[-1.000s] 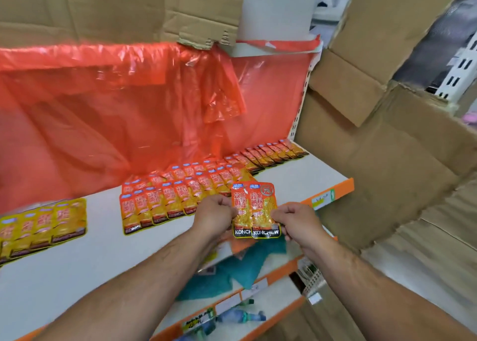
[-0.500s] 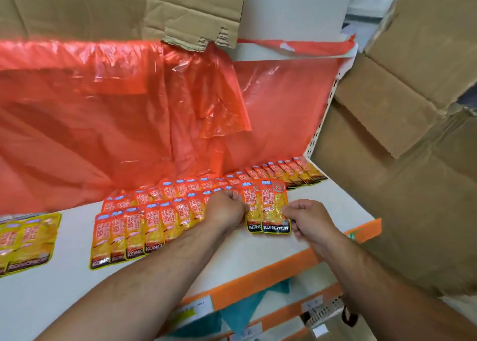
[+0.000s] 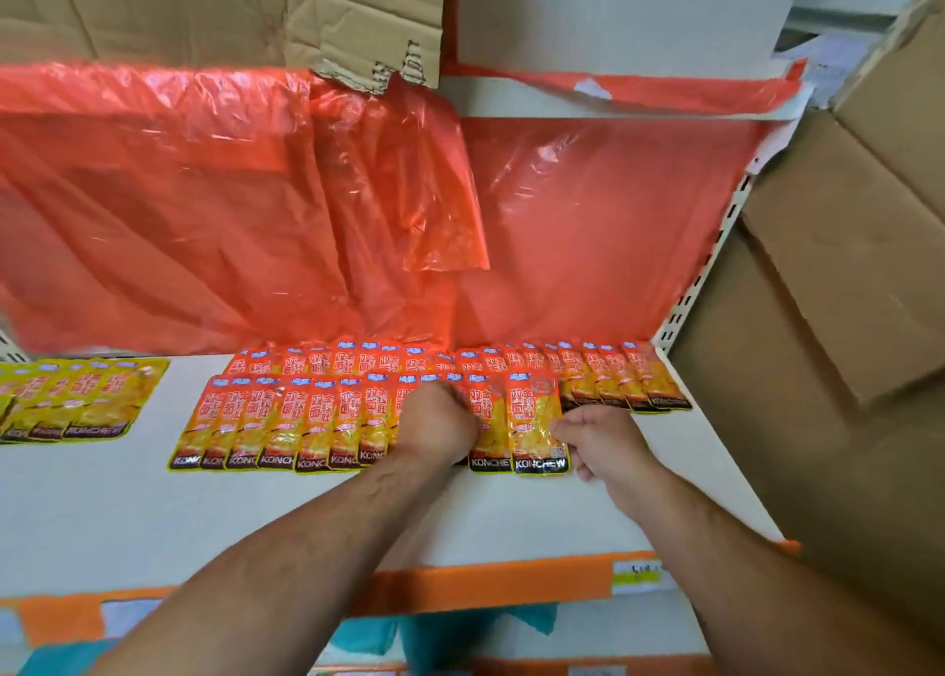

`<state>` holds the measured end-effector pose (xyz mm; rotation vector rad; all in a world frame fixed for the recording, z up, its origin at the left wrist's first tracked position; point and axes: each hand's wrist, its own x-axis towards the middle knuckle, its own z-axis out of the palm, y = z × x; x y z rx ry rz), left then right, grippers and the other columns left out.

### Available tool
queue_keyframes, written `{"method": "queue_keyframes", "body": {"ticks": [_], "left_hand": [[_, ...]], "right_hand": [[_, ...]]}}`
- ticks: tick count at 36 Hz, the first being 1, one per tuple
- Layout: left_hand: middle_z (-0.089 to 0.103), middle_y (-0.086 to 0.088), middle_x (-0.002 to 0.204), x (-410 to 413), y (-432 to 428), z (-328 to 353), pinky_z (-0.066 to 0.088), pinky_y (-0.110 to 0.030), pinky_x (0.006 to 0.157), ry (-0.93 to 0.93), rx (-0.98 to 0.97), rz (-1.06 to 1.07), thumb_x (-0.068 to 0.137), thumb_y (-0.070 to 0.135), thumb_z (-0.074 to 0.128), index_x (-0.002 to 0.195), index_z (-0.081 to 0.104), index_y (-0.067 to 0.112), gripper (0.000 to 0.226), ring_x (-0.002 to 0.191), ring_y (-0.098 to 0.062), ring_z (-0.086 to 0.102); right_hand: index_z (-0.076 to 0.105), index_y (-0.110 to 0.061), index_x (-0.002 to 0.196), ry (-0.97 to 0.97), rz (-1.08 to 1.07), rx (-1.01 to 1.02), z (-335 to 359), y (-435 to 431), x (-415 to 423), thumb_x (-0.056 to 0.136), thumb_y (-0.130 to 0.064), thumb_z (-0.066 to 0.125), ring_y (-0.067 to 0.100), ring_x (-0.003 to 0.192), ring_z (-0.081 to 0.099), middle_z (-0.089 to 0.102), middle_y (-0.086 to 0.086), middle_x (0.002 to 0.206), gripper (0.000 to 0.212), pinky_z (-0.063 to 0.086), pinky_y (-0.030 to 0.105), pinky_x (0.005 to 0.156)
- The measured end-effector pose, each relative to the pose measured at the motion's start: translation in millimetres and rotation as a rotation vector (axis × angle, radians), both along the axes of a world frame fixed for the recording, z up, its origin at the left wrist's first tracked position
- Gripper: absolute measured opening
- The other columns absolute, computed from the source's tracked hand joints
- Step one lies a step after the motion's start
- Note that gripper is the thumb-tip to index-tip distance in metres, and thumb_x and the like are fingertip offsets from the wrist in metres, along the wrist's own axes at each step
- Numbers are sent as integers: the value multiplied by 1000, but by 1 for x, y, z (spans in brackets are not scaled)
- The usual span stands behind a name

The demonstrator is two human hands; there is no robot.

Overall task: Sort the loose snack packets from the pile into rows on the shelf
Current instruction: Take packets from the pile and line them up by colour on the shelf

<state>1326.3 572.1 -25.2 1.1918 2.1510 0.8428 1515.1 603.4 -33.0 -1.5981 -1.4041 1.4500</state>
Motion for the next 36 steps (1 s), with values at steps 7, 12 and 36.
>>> {"method": "queue_keyframes", "body": {"ticks": [7, 12, 36], "left_hand": [[72, -5, 79, 7, 2, -2, 54, -28, 66, 98, 13, 14, 79, 15, 73, 76, 69, 12, 6, 75, -22, 68], [72, -7, 78, 9, 4, -6, 51, -29, 64, 148, 15, 13, 77, 13, 70, 75, 68, 8, 5, 75, -25, 67], [68, -9, 89, 7, -12, -9, 45, -31, 66, 467, 6, -180, 93, 43, 50, 87, 58, 15, 30, 81, -30, 63]], "right_hand": [[66, -4, 89, -18, 59, -23, -12, 11, 3, 90, -15, 69, 17, 45, 40, 45, 4, 54, 12, 36, 23, 44], [65, -6, 87, -39, 54, -5, -16, 13, 3, 90, -17, 70, 17, 43, 43, 50, 2, 53, 12, 37, 22, 43], [64, -6, 90, -94, 47, 21, -6, 6, 1, 91, -14, 68, 16, 41, 45, 51, 8, 54, 9, 41, 23, 43]]}}
